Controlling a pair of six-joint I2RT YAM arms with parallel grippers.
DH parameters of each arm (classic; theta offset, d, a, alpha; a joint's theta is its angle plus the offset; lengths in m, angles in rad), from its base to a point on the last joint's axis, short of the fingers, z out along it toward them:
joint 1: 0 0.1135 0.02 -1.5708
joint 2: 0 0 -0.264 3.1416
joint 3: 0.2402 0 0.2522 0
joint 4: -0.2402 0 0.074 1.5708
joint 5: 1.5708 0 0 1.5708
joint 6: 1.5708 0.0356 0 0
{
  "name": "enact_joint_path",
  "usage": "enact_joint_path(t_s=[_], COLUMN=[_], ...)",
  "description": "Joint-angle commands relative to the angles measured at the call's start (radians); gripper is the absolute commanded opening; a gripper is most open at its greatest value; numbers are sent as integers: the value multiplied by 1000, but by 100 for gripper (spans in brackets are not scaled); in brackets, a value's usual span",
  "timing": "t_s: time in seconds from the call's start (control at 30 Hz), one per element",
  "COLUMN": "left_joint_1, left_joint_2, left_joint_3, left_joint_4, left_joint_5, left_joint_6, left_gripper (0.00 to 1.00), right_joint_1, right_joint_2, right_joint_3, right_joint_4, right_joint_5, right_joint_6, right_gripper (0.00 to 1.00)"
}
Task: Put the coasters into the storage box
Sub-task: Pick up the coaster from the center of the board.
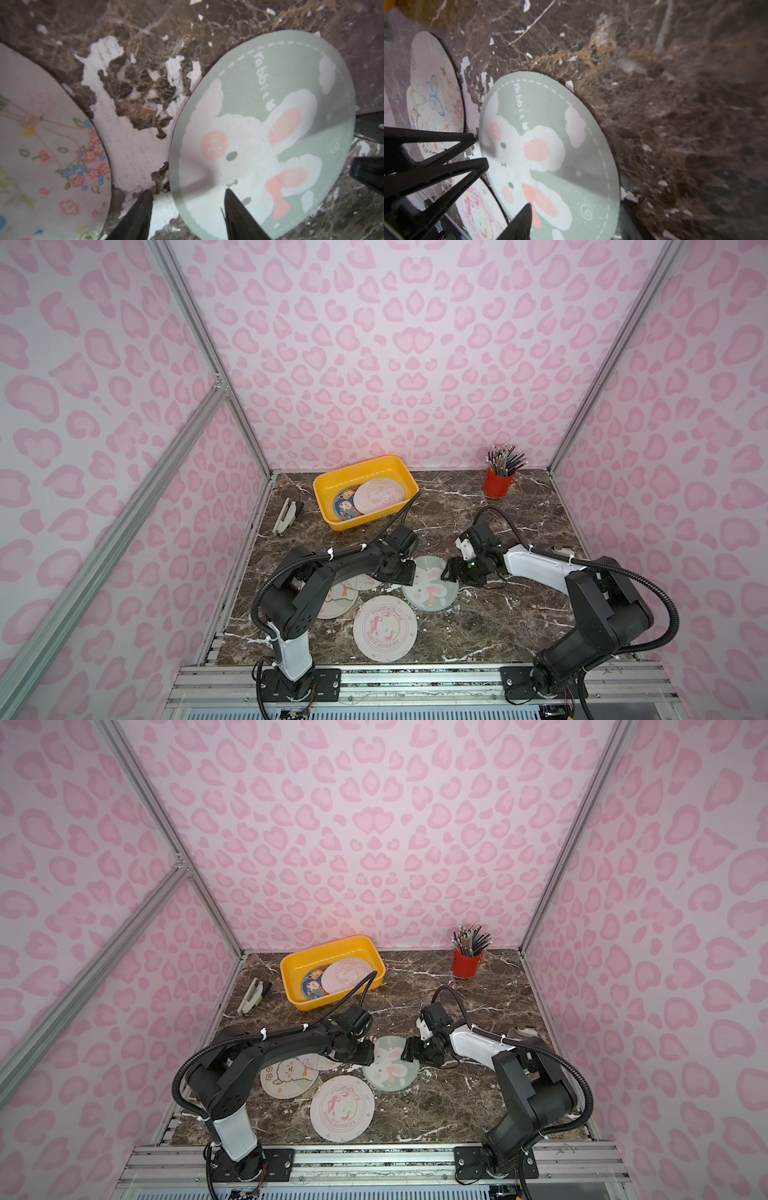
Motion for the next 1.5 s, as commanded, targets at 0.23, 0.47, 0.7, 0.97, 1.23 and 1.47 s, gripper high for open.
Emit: enact_joint_path(t_s=[0.23,0.47,0.7,0.97,1.23,1.47], left_joint_1=[-4,-6,-6,-6,-6,2], left_joint_2=[26,24,25,4,-86,-180], left_joint_3=[1,-4,-7,-13,-36,-81], left_joint_4=[-26,-26,-26,-23,-2,8], left_joint_5=[27,25,25,21,7,-23], left_joint_6=[-29,-32,-34,-37,-50,-57], left_gripper=[52,47,46,48,58,72], right_joint_1=[12,11,11,9,5,16], right_joint_2=[34,37,36,21,-20,-54], right_joint_3=[-24,-28,-38,-30,8,104], right_joint_4=[-28,-18,-1,6,-10,-39], right_joint_5=[-2,-7,-10,-9,-27,-57], right_joint_6=[-14,-8,2,12,19,7], right_gripper=[63,60,46,10,0,0])
